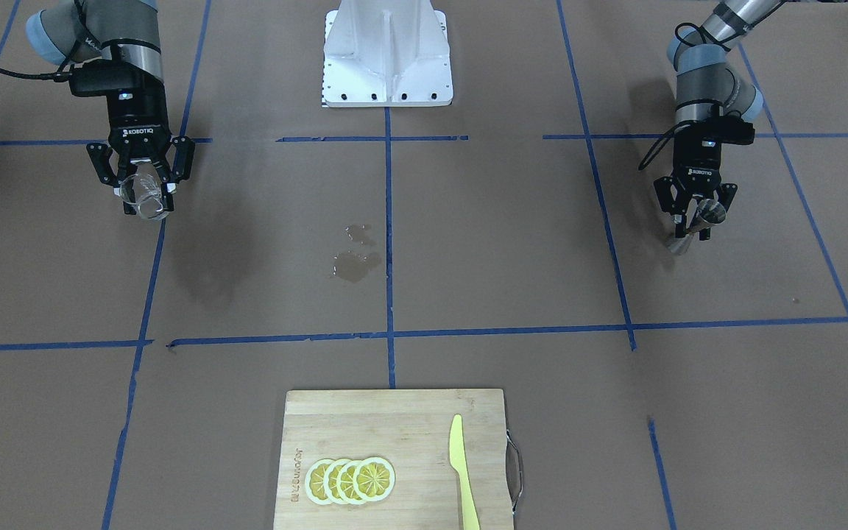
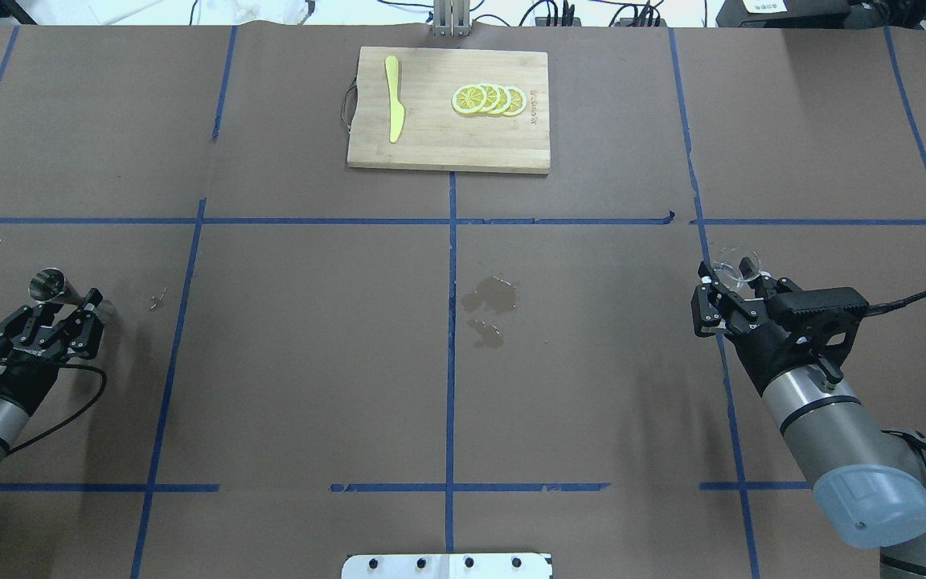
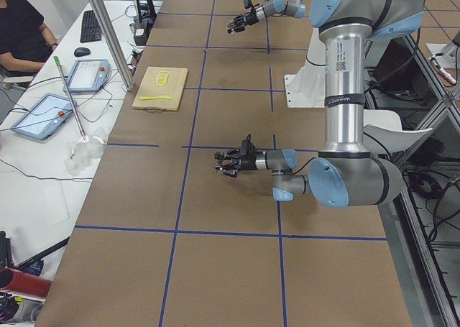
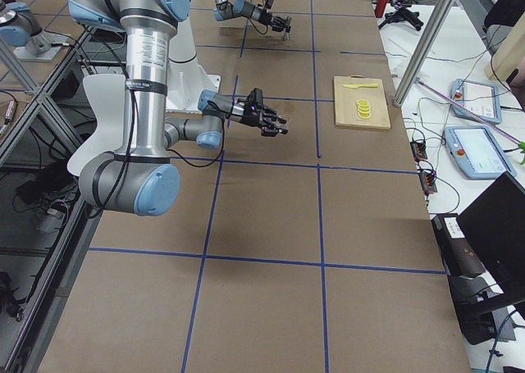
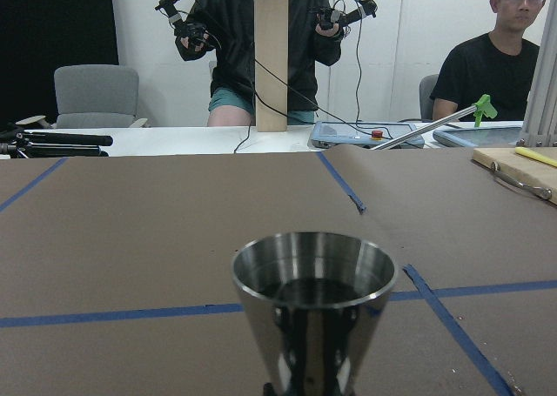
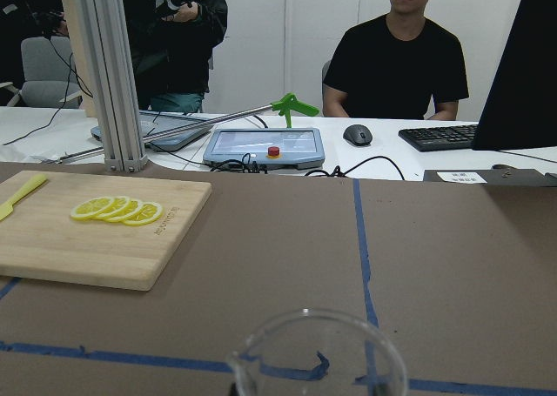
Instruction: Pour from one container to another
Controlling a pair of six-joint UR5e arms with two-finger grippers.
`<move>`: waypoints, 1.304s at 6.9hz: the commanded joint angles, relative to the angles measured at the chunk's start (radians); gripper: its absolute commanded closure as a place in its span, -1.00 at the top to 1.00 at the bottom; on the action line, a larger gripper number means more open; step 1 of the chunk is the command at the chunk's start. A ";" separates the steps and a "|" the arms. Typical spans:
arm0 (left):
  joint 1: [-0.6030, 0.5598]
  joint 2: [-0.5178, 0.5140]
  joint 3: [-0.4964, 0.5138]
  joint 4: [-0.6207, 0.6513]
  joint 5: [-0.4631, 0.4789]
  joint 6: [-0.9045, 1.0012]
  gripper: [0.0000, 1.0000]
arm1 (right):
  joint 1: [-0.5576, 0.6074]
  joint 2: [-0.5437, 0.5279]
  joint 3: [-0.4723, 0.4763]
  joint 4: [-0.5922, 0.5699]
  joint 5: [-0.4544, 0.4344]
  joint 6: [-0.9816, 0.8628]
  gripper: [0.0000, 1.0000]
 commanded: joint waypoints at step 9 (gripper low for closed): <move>0.085 0.115 -0.037 -0.096 -0.004 -0.009 1.00 | 0.000 0.000 0.009 0.000 -0.001 0.000 -1.00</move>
